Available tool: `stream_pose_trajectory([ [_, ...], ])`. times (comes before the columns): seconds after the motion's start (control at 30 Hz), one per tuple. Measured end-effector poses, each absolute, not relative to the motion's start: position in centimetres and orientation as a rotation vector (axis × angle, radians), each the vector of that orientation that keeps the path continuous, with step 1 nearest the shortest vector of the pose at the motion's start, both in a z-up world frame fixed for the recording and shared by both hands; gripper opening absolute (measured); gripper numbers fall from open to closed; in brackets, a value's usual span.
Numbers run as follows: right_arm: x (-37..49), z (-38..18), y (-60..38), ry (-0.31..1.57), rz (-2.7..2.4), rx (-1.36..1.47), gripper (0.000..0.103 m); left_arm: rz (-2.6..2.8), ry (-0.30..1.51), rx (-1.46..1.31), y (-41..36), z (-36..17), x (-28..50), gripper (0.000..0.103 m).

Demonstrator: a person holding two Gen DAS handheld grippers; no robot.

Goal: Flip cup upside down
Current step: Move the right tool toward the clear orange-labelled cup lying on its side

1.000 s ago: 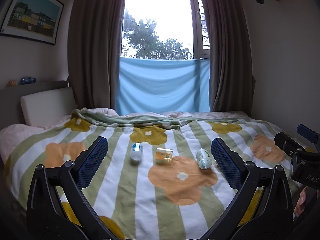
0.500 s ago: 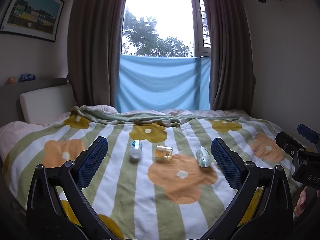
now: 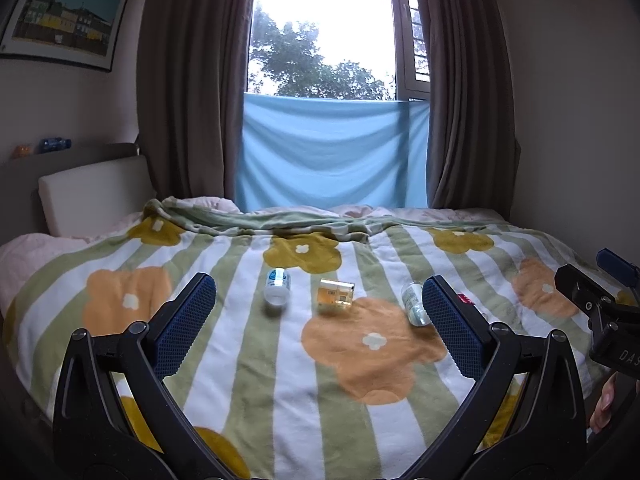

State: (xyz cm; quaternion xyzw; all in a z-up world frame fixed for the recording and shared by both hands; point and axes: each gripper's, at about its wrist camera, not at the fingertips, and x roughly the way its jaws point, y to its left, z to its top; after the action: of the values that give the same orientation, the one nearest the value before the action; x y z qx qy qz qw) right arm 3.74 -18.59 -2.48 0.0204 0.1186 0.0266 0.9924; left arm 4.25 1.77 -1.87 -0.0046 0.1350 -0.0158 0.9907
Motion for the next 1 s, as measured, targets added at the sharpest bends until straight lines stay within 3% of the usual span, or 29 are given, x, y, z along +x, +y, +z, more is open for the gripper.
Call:
stream_pose_trajectory([
  [0.23, 8.1, -3.4, -18.0, 0.291, 0.118, 0.025, 0.103, -0.028, 0.335, -0.037, 3.5, -3.1, 8.5, 0.103],
  [0.47, 17.7, -5.6, -15.4, 0.415, 0.262, -0.063, 0.103, 0.006, 0.449, -0.044, 6.0, -6.3, 15.1, 0.103],
  [0.77, 33.0, -12.6, -11.4, 0.667, 0.418, -0.181, 0.103, 0.030, 0.671, -0.079, 8.9, -13.7, 22.9, 0.103],
  [1.0, 42.5, -18.2, -7.6, 0.881, 0.494, -0.295, 0.103, 0.058, 0.754, -0.096, 10.4, -16.9, 24.6, 0.103],
])
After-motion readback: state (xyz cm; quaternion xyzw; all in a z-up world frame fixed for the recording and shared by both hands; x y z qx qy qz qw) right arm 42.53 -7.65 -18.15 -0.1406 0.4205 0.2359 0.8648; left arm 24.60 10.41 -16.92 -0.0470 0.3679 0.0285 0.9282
